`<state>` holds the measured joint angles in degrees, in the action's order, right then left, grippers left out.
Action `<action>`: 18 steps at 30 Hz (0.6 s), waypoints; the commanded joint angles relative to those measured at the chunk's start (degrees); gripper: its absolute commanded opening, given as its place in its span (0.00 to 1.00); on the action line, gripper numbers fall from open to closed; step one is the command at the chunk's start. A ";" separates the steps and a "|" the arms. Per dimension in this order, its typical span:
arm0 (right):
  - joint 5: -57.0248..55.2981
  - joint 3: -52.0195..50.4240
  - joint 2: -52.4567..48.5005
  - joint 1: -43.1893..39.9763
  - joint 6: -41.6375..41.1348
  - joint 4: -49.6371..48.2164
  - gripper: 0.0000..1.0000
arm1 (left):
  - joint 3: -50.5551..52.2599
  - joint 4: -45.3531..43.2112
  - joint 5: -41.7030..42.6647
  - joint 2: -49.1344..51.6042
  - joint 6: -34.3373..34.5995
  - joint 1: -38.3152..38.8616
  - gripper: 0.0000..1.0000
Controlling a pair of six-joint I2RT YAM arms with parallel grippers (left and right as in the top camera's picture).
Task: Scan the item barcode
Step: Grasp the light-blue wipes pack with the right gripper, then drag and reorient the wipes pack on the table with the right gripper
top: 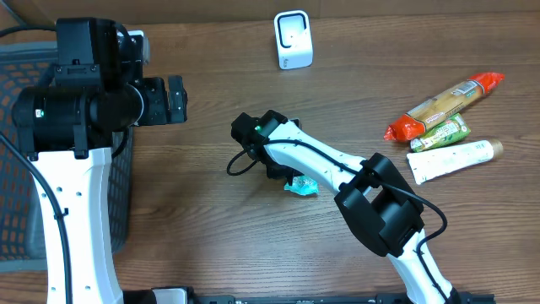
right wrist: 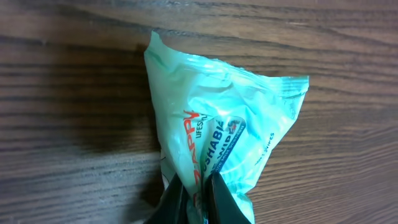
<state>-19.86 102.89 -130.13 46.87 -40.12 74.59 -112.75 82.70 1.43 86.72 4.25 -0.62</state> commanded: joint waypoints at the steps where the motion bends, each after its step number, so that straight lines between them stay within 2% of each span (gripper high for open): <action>1: 8.76 -1.11 4.37 -0.68 10.64 -3.13 0.04 | 0.22 -0.22 -0.37 0.22 -0.87 0.26 1.00; 5: 25.77 -1.18 13.11 -3.04 20.59 -9.53 0.04 | 0.22 -0.22 -0.37 0.22 -0.87 0.26 1.00; 11: 51.23 -2.10 16.74 -8.85 26.45 -16.39 0.04 | 0.22 -0.22 -0.37 0.22 -0.90 0.26 1.00; 16: 51.49 -10.58 16.48 -10.34 24.96 -22.14 0.04 | 0.22 -0.22 -0.37 0.22 -0.87 0.26 1.00; 17: 49.20 -12.26 16.24 -9.84 24.92 -22.75 0.06 | 0.22 -0.22 -0.37 0.22 -0.87 0.26 1.00; 18: 46.86 -13.27 16.00 -9.18 24.63 -22.99 0.13 | 0.22 -0.22 -0.35 0.22 -0.87 0.26 1.00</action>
<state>26.52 93.62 -112.64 36.05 -17.34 52.01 -112.75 82.67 1.43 86.72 4.25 -0.62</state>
